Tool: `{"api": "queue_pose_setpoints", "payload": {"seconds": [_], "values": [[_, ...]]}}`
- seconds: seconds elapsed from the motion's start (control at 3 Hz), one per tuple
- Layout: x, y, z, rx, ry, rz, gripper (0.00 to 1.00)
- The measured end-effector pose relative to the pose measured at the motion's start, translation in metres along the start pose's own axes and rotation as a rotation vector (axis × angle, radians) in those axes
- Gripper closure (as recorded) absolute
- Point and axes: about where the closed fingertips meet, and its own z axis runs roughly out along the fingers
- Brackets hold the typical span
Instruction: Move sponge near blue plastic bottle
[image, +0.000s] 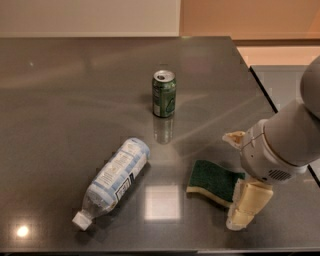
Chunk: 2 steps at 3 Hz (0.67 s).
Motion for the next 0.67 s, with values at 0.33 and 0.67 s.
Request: {"api": "queue_pose_setpoints", "payload": {"seconds": [0.33,0.67], "values": [[0.0014,0.0047,0.006,-0.006,0.009,-0.007,0.17],[0.0024,0.0075,0.009,-0.012,0.013,-0.008,0.41]]}}
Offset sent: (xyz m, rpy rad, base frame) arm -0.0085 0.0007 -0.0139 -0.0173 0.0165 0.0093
